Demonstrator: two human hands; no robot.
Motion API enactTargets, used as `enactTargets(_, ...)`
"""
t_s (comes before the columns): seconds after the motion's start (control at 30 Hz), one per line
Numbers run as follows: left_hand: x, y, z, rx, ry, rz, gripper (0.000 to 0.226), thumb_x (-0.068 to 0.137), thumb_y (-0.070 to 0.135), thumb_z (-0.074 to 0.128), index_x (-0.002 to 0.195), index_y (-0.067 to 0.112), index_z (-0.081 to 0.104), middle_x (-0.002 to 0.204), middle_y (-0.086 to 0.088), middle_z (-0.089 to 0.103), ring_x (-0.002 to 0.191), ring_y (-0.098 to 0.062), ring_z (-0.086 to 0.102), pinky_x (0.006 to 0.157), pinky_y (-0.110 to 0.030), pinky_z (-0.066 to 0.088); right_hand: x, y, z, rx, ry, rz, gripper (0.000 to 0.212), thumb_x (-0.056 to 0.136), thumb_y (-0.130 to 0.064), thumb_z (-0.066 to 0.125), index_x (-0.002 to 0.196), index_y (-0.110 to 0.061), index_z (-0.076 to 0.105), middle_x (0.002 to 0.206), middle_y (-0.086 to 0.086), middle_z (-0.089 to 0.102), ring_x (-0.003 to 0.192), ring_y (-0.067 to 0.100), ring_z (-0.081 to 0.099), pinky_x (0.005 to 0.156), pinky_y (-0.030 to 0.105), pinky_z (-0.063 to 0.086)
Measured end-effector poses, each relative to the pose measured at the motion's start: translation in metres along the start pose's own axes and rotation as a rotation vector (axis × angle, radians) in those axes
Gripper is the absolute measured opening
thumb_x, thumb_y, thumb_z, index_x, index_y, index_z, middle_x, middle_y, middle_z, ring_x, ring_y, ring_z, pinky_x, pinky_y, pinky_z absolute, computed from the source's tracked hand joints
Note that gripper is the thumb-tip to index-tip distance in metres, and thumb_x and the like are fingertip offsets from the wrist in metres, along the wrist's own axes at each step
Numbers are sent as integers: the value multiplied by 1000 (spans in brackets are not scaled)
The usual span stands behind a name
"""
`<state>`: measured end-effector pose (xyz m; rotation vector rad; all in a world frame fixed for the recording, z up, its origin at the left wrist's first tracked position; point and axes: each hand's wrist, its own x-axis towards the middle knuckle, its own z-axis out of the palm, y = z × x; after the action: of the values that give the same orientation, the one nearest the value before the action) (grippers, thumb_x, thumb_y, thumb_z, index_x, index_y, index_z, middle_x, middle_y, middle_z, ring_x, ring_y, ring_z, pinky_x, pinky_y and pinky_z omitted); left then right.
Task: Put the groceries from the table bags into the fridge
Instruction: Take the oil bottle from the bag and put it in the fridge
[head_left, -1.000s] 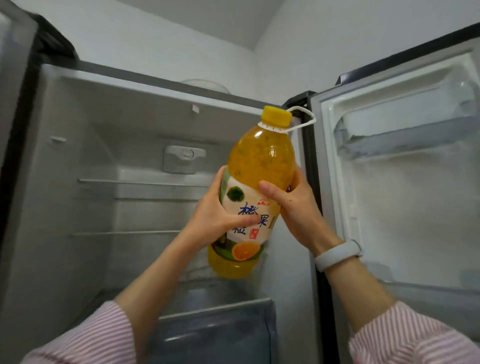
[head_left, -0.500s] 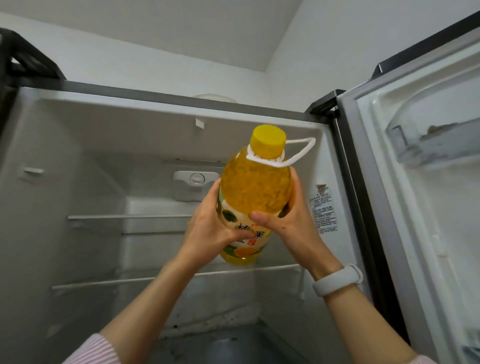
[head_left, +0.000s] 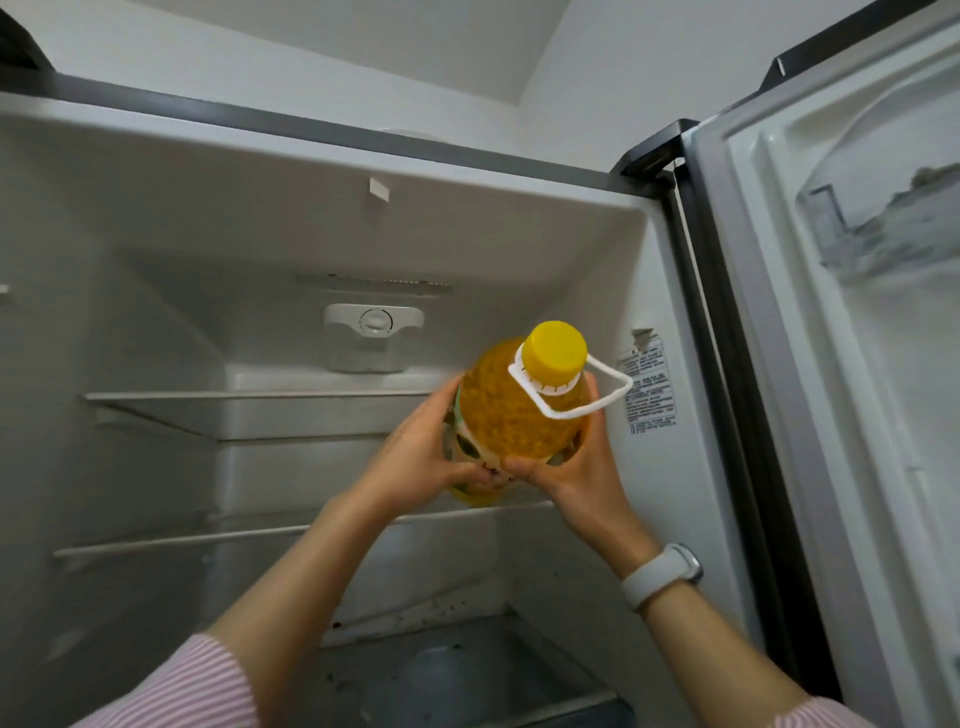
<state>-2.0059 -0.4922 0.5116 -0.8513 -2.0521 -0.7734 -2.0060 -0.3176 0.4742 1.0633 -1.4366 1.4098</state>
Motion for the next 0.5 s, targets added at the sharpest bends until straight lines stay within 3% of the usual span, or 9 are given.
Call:
enactTargets(0.1,-18,10,-15,-111,9,44,75,72,13,73,131,38,35,137,5,43,124,-8,43,104,-41,41,-9,5,5,-20,-27,-32,89,58,-15,83,123,-39,28,125,-22,42,112,-16,45,90,7,41)
enactTargets(0.17,-31,24,-25,-302,38,62,55,73,22,58,121,43,44,135,8,46,122,-1,45,101,-25,43,-9,7,12,-31,-54,-35,87,61,1,80,120,-36,27,121,-21,42,106,-22,45,83,0,38)
enactTargets(0.23,-38,35,-24,-336,30,84,51,71,46,56,119,52,41,137,15,42,125,2,41,97,-16,42,-8,13,20,-63,-84,-11,89,61,-8,82,126,-35,28,123,-18,46,110,-14,48,84,5,42)
enactTargets(0.3,-38,34,-17,-214,27,87,58,67,60,58,121,58,36,142,14,37,129,-3,37,101,-25,40,-9,19,25,-149,-119,47,94,59,-26,83,130,-45,24,129,-14,46,117,3,48,91,19,46)
enactTargets(0.37,-40,25,-9,-112,57,100,57,72,57,66,120,56,36,145,8,37,132,-9,35,103,-28,39,-11,26,26,-269,-151,87,94,62,-35,82,126,-57,18,134,-15,40,123,10,42,97,28,43)
enactTargets(0.5,-47,14,-5,-152,130,68,51,69,47,58,118,43,44,143,5,39,130,-6,36,98,-23,42,-9,33,26,-286,-234,134,97,68,-27,79,135,-45,12,141,-11,33,128,9,34,101,28,36)
